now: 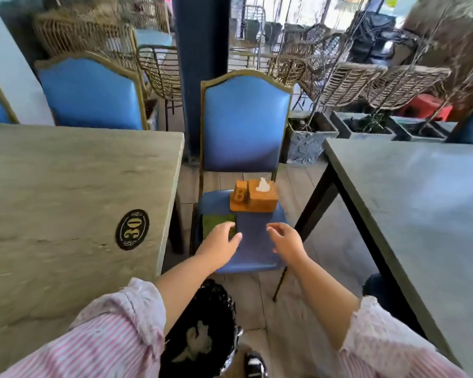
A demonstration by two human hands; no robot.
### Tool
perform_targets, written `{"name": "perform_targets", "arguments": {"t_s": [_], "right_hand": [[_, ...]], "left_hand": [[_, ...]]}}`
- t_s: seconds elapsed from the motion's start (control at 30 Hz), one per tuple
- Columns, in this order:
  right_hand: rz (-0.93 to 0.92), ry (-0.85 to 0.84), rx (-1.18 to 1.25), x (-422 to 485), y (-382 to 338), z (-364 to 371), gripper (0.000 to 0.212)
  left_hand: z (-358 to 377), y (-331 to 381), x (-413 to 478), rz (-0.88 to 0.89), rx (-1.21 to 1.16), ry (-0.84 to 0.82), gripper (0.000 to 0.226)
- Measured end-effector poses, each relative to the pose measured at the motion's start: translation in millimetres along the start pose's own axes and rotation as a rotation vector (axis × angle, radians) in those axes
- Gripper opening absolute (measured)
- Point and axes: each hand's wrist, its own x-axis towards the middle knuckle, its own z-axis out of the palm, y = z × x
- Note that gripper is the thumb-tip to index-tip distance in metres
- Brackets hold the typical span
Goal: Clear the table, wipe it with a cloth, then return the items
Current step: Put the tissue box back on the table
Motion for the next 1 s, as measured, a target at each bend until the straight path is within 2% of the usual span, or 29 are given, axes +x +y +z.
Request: {"name": "perform_targets", "arguments": {"t_s": [0.1,0.27,0.47,0.6,0.77,0.9,1.0], "right_hand": [[0.041,-0.033,0.029,67.2,4.1,-6.5,0.027],[0.141,0.006,0.088,161.8,13.8,-4.9,0.028],[0.296,0.075,0.169,268.1,41.8,19.3,0.035],[0.325,0.124,0.187,327.4,70.8,43.1,0.045],[0.327,0.099,0.258,370.7,110.3,65.6,0.055],[0.340,0.092,0.317,385.0,131.3,71.4,0.056],[0.340,0.025,0.402,385.1,134.8,68.4,0.056]], "left_hand": [[14.5,9.2,43.7,-0.084,-0.103,0.043,0.051],[35.6,6.2,115.1,-0.194,-0.209,0.083,0.049],[57.0,-23.8,213.9,-0.341,-0.331,0.117,0.047],[80.7,-54.2,280.6,-0.410,-0.416,0.133,0.048],[104.8,-85.4,338.4,-0.484,-0.464,0.097,0.051],[112.2,-93.0,371.9,-0.561,-0.428,0.059,0.054],[115.7,-93.4,388.1,-0.619,-0.468,0.056,0.054]]}}
